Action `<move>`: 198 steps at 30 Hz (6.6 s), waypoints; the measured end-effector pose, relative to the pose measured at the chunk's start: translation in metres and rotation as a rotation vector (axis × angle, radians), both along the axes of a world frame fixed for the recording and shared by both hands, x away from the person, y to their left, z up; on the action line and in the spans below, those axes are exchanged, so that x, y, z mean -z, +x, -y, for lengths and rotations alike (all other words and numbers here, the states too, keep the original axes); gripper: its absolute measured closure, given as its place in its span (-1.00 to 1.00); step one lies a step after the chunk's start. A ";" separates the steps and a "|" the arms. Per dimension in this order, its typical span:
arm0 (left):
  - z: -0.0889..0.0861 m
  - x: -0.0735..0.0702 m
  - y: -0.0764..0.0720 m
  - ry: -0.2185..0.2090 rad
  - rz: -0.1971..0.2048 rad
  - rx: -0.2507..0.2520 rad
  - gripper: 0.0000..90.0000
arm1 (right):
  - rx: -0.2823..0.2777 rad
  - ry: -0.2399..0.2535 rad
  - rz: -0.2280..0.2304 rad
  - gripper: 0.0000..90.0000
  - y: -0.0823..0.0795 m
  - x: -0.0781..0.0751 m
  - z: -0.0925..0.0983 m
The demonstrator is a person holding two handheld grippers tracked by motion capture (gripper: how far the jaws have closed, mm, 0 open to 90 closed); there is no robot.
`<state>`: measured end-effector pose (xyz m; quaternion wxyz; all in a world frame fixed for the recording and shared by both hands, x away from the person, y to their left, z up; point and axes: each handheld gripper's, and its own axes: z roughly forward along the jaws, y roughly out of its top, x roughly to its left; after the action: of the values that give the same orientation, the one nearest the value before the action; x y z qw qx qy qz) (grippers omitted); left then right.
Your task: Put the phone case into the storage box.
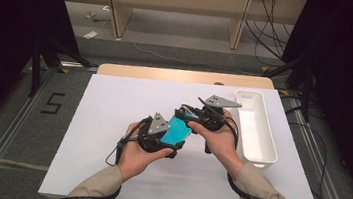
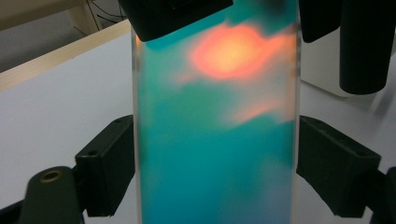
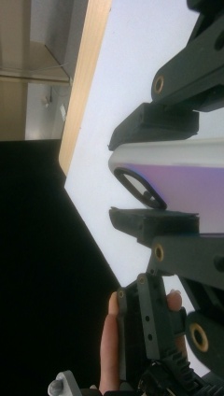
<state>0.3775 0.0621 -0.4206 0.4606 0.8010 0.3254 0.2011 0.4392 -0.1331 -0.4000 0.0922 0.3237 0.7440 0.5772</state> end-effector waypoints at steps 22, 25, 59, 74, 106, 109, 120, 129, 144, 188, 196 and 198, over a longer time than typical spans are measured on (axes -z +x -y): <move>0.002 0.003 -0.001 0.019 0.031 0.006 -0.62 | 0.001 0.041 -0.045 0.51 0.000 0.000 0.002; 0.002 0.003 -0.001 0.021 0.035 0.007 -0.62 | -0.001 0.050 -0.050 0.52 0.000 0.000 0.003; -0.011 0.008 0.006 -0.085 0.007 0.078 -0.65 | -0.139 -0.004 0.059 0.77 -0.001 -0.034 0.020; -0.013 0.011 0.008 -0.091 0.004 0.083 -0.65 | -0.209 -0.095 0.082 0.77 0.004 -0.037 0.030; -0.011 0.013 0.007 -0.072 -0.006 0.114 -0.63 | -0.394 -0.161 0.064 0.77 0.008 -0.036 0.039; -0.010 0.013 0.007 -0.069 -0.009 0.121 -0.62 | -0.415 -0.166 0.064 0.77 0.007 -0.036 0.038; -0.005 0.016 0.005 -0.059 -0.018 0.157 -0.59 | -0.466 -0.154 0.065 0.77 0.002 -0.038 0.035; -0.001 0.021 0.004 -0.051 -0.039 0.206 -0.45 | -0.497 -0.142 0.061 0.77 -0.001 -0.040 0.030; 0.003 0.027 0.004 -0.051 -0.059 0.282 -0.03 | -0.518 -0.137 0.045 0.77 -0.002 -0.035 0.027; -0.004 0.012 0.002 -0.064 -0.070 0.408 0.80 | -0.645 -0.100 0.062 0.62 -0.005 -0.037 0.028; -0.004 0.009 0.001 -0.047 -0.075 0.401 0.80 | -0.631 -0.099 0.060 0.38 -0.005 -0.037 0.031; -0.004 0.009 0.001 -0.048 -0.077 0.391 0.81 | -0.615 -0.097 0.067 0.28 -0.004 -0.037 0.031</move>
<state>0.3782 0.0659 -0.4293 0.4972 0.8447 0.1857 0.0691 0.4349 -0.1642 -0.3628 -0.0470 0.0593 0.8303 0.5521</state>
